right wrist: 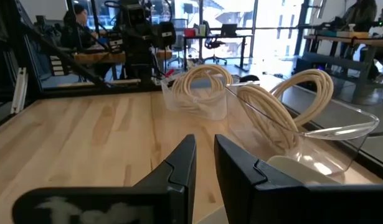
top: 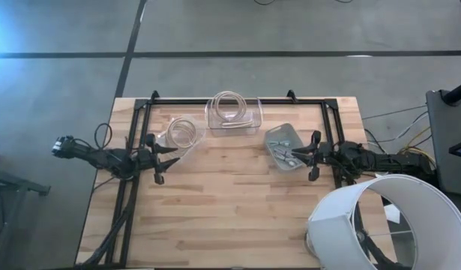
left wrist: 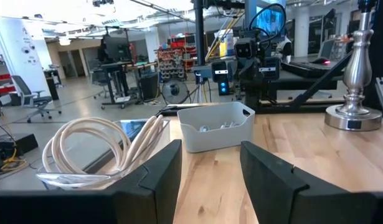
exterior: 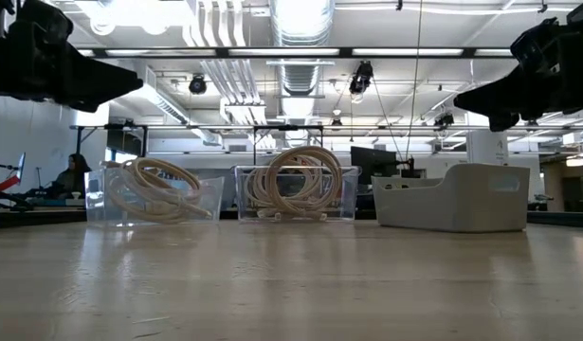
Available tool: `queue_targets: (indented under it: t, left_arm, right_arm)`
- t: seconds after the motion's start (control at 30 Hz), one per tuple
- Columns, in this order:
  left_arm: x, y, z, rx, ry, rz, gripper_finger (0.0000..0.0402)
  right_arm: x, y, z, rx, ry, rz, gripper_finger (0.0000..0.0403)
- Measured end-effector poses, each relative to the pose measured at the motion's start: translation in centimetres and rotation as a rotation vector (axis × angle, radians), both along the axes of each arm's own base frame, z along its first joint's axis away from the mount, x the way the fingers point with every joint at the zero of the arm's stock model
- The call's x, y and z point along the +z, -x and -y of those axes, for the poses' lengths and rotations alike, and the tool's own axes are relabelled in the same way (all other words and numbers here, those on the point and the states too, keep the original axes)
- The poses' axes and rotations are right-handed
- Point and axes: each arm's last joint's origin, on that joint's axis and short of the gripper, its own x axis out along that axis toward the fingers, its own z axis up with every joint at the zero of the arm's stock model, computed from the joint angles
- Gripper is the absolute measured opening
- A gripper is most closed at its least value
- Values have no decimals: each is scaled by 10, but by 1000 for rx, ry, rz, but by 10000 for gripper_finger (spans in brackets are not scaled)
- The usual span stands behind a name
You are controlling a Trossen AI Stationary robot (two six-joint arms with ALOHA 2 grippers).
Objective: Pick & Place USB Port
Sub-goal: Return to Home Position
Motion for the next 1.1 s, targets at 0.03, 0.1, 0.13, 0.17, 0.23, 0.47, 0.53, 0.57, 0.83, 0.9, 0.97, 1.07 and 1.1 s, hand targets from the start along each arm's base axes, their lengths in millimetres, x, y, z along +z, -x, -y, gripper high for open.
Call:
queue_targets:
  t: [0.03, 0.1, 0.13, 0.17, 0.23, 0.47, 0.53, 0.57, 0.83, 0.9, 0.97, 1.07, 1.1]
  left_arm:
    - [0, 0, 0, 0, 3, -3, 168]
    - [-1, 0, 0, -1, 14, -3, 168]
    - [-2, 0, 0, 0, 18, -10, 168]
    - [-3, 0, 0, 0, 20, -18, 168]
    - [-4, 0, 0, 0, 16, -37, 168]
    - [-7, -1, 4, -145, -23, -73, 168]
    - [-8, -1, 6, -202, -33, -81, 168]
    - [-8, -1, 7, -232, -46, -88, 168]
    - [-11, -1, 11, -385, -137, -120, 168]
    - [-12, -1, 11, -384, -139, -127, 168]
    - [-12, -2, 10, -364, -138, -132, 168]
    - [-12, -2, 10, -359, -89, -132, 168]
    - [-12, -2, 10, -358, -66, -130, 168]
  right_arm:
    - [0, 0, 0, 0, 0, -1, 52]
    - [0, 0, 0, 0, 2, -1, 52]
    - [0, 0, 0, 0, 4, -1, 52]
    - [0, 0, 0, 0, 3, -1, 52]
    - [0, 0, 0, 0, 4, -4, 52]
    - [0, 0, 0, 0, 3, -6, 52]
    - [0, 0, 0, 0, 3, -7, 52]
    - [0, 0, 0, 0, 3, -7, 52]
    - [0, 0, 0, 0, 2, -7, 52]
    - [0, 0, 0, 0, 3, -7, 52]
    - [0, 0, 0, 0, 3, -7, 52]
    - [0, 0, 0, 0, 3, -7, 52]
    - [0, 0, 0, 0, 3, -7, 52]
